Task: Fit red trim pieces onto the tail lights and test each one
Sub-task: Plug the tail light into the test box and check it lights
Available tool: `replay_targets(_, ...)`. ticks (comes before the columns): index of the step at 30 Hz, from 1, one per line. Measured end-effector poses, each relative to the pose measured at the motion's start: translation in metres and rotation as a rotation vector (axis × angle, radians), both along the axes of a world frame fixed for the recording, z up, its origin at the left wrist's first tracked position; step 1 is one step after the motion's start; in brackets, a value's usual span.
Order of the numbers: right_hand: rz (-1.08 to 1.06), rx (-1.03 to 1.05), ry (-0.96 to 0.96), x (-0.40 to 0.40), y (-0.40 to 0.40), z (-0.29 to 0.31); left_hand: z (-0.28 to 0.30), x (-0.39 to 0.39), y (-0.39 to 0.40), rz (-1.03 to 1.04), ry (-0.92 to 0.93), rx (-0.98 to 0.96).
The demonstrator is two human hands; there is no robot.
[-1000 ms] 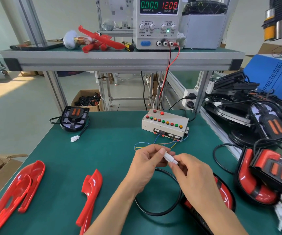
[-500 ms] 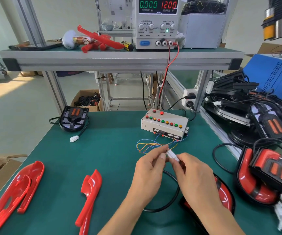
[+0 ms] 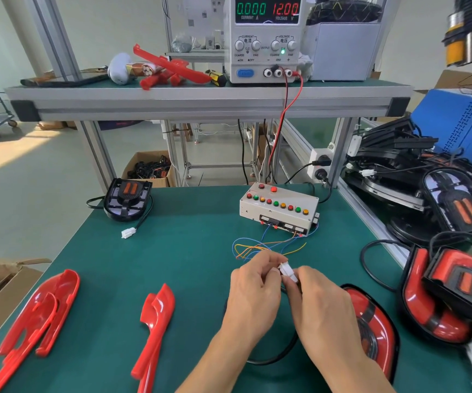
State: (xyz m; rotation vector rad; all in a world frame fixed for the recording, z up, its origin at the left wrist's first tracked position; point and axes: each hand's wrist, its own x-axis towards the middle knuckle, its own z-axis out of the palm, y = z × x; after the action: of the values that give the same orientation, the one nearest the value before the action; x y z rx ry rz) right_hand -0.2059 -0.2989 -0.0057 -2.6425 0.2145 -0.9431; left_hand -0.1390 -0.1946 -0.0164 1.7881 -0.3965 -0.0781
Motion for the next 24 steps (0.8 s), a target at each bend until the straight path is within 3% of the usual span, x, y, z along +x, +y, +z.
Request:
replay_targets(12,-0.012,-0.002,0.085,-0.001,0.0043,0.0,0.0056,-0.0017,0.001,0.021,-0.162,0.116)
replay_targets(24,-0.014,-0.018,0.109,0.0008,0.0053,0.0004,0.0065,-0.0008,-0.0008,0.031,-0.173,0.163)
